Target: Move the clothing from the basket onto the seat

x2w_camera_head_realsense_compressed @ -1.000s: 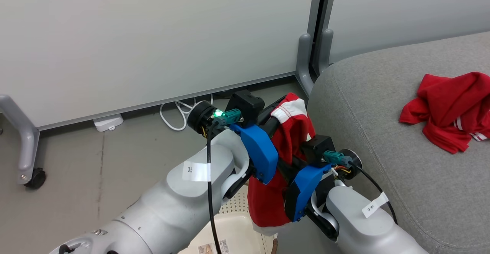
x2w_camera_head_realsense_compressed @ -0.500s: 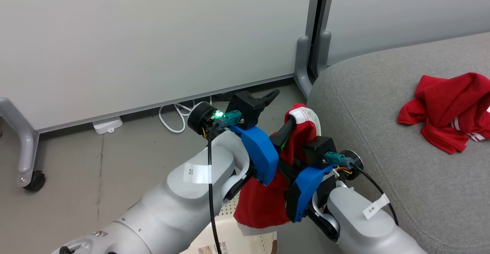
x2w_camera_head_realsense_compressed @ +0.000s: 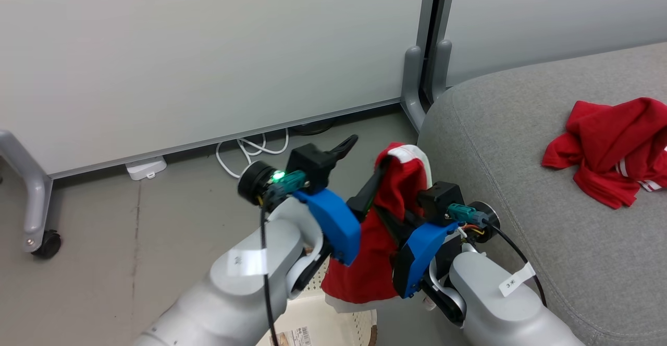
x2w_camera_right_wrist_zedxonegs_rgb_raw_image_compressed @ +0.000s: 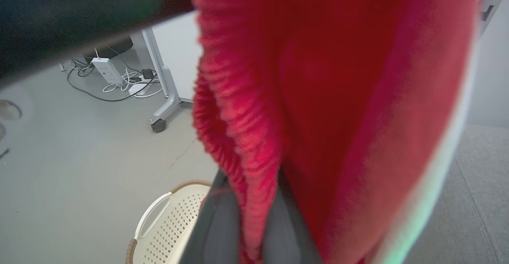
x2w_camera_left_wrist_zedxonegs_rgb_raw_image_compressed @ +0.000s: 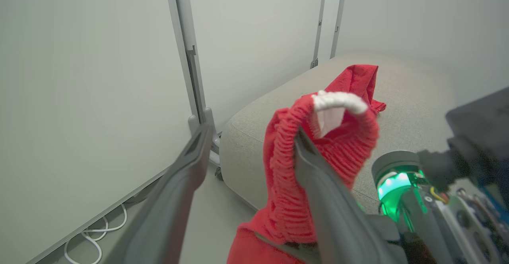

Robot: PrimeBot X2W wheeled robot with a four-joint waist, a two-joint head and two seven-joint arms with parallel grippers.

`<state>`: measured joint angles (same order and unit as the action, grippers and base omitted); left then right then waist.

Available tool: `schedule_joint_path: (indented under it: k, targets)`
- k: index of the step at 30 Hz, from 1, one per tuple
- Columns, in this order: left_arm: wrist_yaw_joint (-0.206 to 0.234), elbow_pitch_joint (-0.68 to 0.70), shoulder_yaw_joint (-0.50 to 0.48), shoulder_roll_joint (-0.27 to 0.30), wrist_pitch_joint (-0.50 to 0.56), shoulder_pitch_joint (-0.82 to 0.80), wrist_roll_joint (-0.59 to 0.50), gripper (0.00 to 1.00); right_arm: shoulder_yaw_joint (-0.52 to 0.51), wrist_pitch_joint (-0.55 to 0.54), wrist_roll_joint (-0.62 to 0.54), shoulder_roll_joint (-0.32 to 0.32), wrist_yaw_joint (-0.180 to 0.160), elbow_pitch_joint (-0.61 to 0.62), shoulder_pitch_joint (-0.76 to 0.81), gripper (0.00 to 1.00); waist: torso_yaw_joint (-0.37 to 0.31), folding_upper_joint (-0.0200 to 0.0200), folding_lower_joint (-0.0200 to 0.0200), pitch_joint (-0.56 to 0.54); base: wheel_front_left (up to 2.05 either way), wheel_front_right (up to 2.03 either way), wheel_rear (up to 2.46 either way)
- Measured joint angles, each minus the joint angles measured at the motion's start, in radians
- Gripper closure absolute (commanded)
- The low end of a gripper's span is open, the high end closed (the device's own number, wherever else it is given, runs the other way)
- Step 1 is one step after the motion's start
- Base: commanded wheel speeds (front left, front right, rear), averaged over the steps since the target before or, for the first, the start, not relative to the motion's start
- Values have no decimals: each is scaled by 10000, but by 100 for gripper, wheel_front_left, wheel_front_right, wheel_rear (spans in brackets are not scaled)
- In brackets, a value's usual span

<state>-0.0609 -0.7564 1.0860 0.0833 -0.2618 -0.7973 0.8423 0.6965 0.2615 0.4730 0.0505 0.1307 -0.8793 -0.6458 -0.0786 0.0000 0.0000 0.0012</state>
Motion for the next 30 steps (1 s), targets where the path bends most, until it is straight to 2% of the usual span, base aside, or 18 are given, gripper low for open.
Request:
schedule_joint_path:
  k: [7, 8, 10, 22, 30]
  targets:
    - [351, 1260, -1728, 665, -2, 1531, -968, 0, -280, 2, -228, 0, 0, 81, 123, 100, 14, 0, 0, 63, 0, 0, 0]
    - [351, 1260, -1728, 665, -2, 1531, -968, 0, -280, 2, -228, 0, 0, 81, 123, 100, 14, 0, 0, 63, 0, 0, 0]
    - [385, 1845, -2387, 857, -8, 2280, -1524, 0, -412, 2, -326, -2, 0, 121, 165, 100, 39, 0, 0, 101, 0, 0, 0]
    - [-33, 2832, -4337, 1239, -10, 4547, -2987, 0, -683, 2, -499, 0, 0, 251, 338, 100, 71, 0, 0, 230, 0, 0, 0]
    - [-299, 3743, -5637, 1187, -12, 5730, -3902, 0, -786, 2, -569, -2, 0, 299, 347, 100, 19, 0, 0, 277, 0, 0, 0]
